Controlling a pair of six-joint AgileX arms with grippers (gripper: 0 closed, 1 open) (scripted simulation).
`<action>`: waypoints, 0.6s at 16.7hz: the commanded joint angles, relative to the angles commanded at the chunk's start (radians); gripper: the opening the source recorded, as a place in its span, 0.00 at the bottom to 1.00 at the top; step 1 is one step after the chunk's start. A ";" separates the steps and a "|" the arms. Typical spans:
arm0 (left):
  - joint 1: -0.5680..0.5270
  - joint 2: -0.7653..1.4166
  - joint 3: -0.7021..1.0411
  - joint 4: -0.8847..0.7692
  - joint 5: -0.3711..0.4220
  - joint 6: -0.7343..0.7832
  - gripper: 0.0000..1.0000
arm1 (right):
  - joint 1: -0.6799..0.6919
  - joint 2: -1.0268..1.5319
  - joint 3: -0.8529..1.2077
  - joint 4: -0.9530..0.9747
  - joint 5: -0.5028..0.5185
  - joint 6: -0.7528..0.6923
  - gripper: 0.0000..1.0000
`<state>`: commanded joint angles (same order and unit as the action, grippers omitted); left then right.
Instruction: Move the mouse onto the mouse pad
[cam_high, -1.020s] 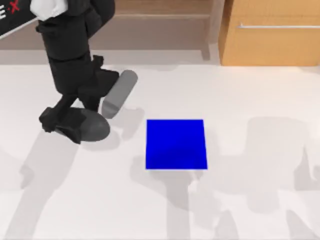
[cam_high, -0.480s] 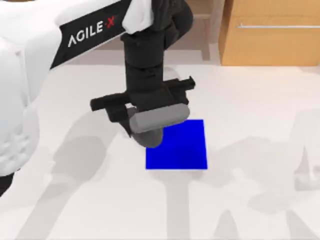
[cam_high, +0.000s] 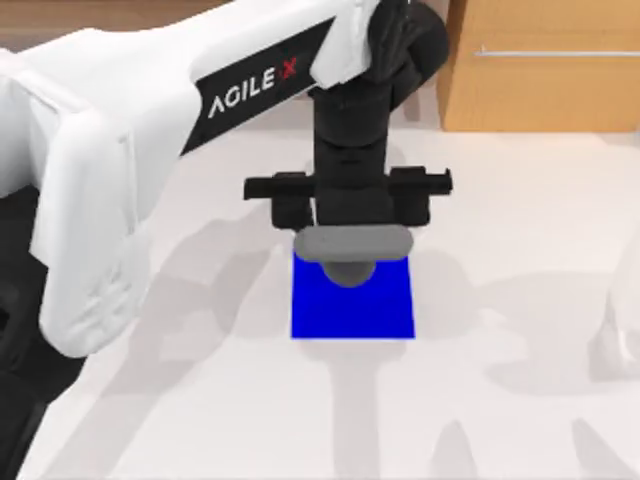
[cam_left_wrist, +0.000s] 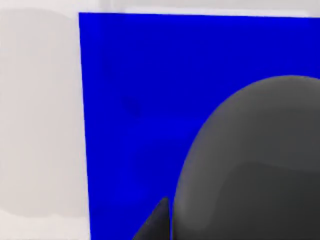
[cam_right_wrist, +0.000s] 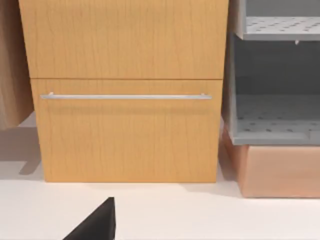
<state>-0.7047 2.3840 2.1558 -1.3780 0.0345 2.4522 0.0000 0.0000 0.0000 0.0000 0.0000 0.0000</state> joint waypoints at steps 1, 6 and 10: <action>-0.003 0.006 0.008 0.006 -0.003 0.010 0.00 | 0.000 0.000 0.000 0.000 0.000 0.000 1.00; -0.004 0.011 0.012 0.010 -0.005 0.017 0.00 | 0.000 0.000 0.000 0.000 0.000 0.000 1.00; 0.001 0.010 0.003 0.017 -0.004 0.018 0.00 | 0.000 0.000 0.000 0.000 0.000 0.000 1.00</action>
<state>-0.7033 2.3936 2.1589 -1.3610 0.0304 2.4705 0.0000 0.0000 0.0000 0.0000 0.0000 0.0000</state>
